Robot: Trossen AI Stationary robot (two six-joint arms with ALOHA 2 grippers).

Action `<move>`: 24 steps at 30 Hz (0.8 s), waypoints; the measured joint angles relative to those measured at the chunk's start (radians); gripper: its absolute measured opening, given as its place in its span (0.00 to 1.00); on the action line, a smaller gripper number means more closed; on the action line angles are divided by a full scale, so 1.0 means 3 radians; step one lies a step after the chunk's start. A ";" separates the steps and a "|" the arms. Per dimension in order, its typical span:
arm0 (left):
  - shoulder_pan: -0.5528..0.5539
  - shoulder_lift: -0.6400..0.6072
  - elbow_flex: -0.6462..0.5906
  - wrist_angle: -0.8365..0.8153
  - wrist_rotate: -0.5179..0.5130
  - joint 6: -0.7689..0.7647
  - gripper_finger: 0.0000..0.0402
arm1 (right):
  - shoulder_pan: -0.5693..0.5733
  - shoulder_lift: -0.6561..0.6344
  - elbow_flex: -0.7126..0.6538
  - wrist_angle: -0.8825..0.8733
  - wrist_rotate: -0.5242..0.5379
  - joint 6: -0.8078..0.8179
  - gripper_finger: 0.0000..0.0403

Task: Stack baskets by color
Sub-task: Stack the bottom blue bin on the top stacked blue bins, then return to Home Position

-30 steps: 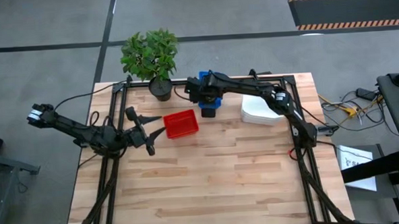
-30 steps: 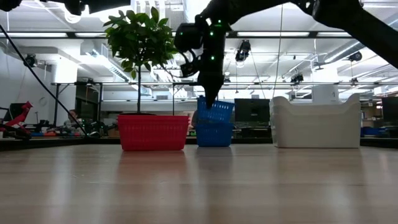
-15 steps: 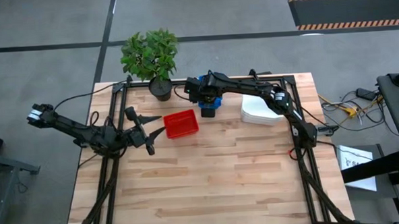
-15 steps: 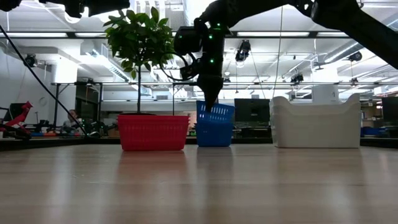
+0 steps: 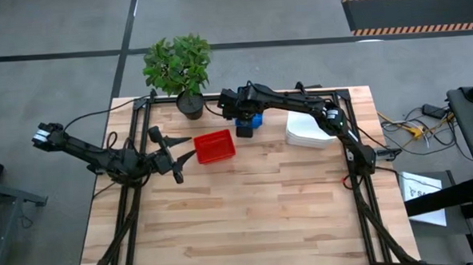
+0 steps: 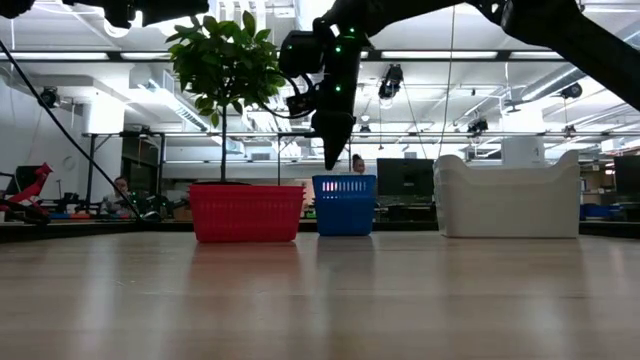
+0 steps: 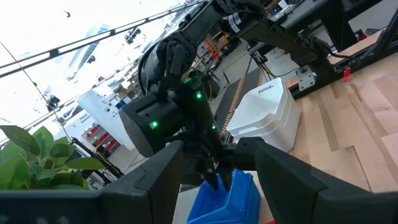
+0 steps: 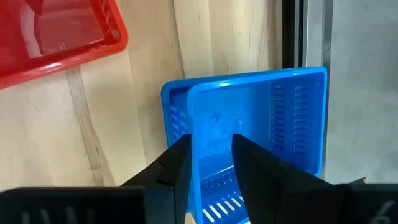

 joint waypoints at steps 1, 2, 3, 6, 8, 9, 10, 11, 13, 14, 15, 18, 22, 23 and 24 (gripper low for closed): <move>0.0000 0.0000 0.0000 0.0001 0.0000 0.0000 0.46 | 0.0000 -0.0001 0.0000 0.0008 0.0000 -0.0013 0.25; 0.0000 0.0000 0.0000 0.0000 0.0000 -0.0001 0.46 | 0.0000 -0.0001 -0.0011 0.0031 0.0000 -0.0023 0.23; 0.0000 0.0000 0.0000 0.0001 0.0000 -0.0001 0.46 | 0.0000 0.0000 -0.0027 0.0071 -0.0001 -0.0031 0.21; 0.0000 0.0000 0.0000 0.0001 0.0000 -0.0006 0.46 | -0.0001 0.0001 -0.0077 0.0174 -0.0047 -0.0037 0.14; 0.0000 0.0000 0.0000 0.0000 0.0000 -0.0008 0.46 | -0.0003 0.0003 -0.0138 0.0256 -0.0152 -0.0039 0.09; 0.0000 0.0000 0.0000 0.0001 0.0000 -0.0008 0.46 | -0.0002 0.0003 -0.0178 0.0307 -0.0196 -0.0039 0.07; 0.0000 0.0000 0.0000 0.0001 0.0000 -0.0008 0.46 | -0.0001 0.0006 -0.0219 0.0353 -0.0215 -0.0044 0.04; 0.0003 0.0000 0.0000 0.0001 0.0000 -0.0009 0.46 | -0.0001 0.0009 -0.0254 0.0387 -0.0222 -0.0048 0.03; 0.0003 0.0000 0.0000 0.0000 0.0001 -0.0033 0.46 | 0.0000 0.0014 -0.0283 0.0427 -0.0224 -0.0047 0.03; 0.0003 0.0000 0.0000 -0.0003 0.0000 -0.0039 0.46 | 0.0000 0.0014 -0.0284 0.0437 -0.0224 -0.0047 0.02; 0.0003 0.0000 0.0000 -0.0003 0.0001 -0.0041 0.46 | 0.0000 0.0014 -0.0280 0.0438 -0.0224 -0.0047 0.02; 0.0003 0.0000 0.0000 -0.0008 0.0000 -0.0056 0.46 | 0.0010 -0.0020 -0.0259 0.0436 -0.0227 0.0001 0.02; -0.0003 -0.0036 -0.0003 -0.0249 0.0017 -0.0140 0.46 | 0.0075 -0.0120 -0.0294 0.0388 -0.0492 0.0106 0.02; -0.0004 -0.0073 -0.0003 -0.0363 0.0049 -0.0172 0.46 | 0.0109 -0.0151 -0.0339 0.0423 -0.0586 0.0110 0.02; -0.0004 -0.0122 -0.0003 -0.0481 0.0112 -0.0222 0.46 | 0.0148 -0.0189 -0.0407 0.0492 -0.0648 0.0106 0.02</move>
